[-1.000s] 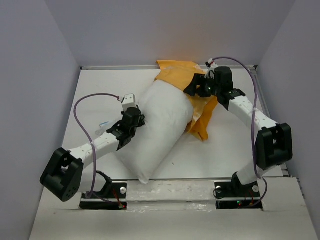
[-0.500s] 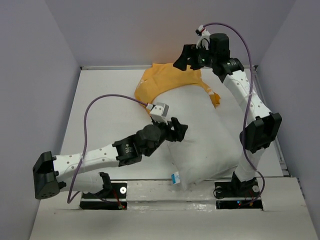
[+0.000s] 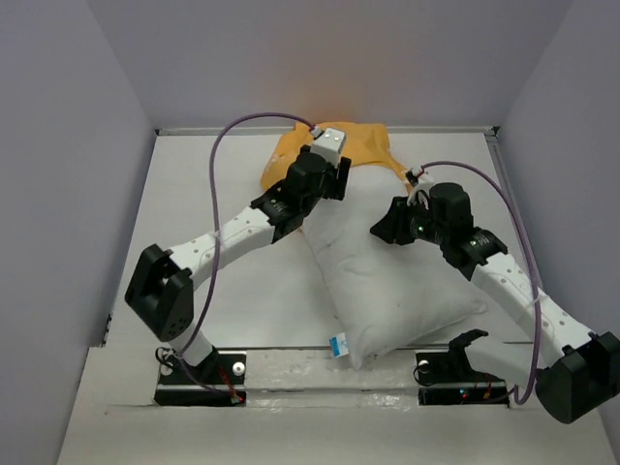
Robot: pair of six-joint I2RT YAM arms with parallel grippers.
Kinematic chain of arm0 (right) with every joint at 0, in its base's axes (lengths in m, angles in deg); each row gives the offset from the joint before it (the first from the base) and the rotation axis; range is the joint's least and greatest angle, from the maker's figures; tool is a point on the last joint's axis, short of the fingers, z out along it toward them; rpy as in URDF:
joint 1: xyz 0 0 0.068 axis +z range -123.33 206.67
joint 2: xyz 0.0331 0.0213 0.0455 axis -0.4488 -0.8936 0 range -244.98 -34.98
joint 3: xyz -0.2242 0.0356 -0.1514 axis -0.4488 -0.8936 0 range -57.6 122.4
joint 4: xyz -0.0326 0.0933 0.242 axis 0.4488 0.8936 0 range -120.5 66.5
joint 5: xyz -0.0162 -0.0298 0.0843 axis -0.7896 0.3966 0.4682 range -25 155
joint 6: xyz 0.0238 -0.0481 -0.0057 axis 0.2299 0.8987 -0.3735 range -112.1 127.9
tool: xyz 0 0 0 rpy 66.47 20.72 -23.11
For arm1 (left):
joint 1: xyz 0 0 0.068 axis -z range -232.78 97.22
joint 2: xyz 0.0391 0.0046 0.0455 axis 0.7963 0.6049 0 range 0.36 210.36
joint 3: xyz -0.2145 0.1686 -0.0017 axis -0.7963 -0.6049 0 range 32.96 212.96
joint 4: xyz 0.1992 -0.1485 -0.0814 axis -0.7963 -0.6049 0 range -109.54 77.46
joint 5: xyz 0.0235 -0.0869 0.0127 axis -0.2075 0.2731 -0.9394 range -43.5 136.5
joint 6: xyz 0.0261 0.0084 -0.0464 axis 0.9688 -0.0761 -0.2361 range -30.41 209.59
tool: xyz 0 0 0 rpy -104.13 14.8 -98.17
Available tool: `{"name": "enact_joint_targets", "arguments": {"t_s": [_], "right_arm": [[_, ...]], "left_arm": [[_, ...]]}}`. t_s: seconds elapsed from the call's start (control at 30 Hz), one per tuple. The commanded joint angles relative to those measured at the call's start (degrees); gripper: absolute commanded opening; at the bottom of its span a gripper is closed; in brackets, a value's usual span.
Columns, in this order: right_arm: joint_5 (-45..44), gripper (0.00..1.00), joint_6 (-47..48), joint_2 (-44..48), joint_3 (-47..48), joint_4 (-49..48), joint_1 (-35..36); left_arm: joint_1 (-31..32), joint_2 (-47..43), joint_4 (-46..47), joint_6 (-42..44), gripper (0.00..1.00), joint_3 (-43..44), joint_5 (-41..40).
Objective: Put the pillow into the pillowcase
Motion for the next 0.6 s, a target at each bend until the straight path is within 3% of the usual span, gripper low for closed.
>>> {"name": "enact_joint_targets", "arguments": {"t_s": [0.0,0.03,0.13,0.23,0.37,0.57], "right_arm": [[-1.3,0.40,-2.2,5.4,-5.2,-3.7,0.6],[-0.5,0.44,-1.8,6.2,-5.7,-3.1,0.6],[0.6,0.45,-1.4,8.4,-7.0,-2.3,0.6],[1.4,0.45,-1.6,9.5,-8.8,-2.6,0.6],[2.4,0.45,-1.0,9.4,-10.0,-2.7,1.1],[2.8,0.46,-0.1,9.2,-9.7,-2.3,1.1]], "left_arm": [[-0.5,8.0,-5.1,15.6,0.71,10.6,8.8],[-0.5,11.5,-7.6,16.9,0.71,12.4,8.1],[-0.6,14.9,-9.4,19.9,0.72,15.3,8.6],[-0.7,16.3,-9.2,20.0,0.72,15.3,2.8],[-0.7,16.0,-5.0,19.2,0.65,14.2,-5.7],[-0.4,11.9,2.6,20.4,0.65,8.2,-4.8]]}}
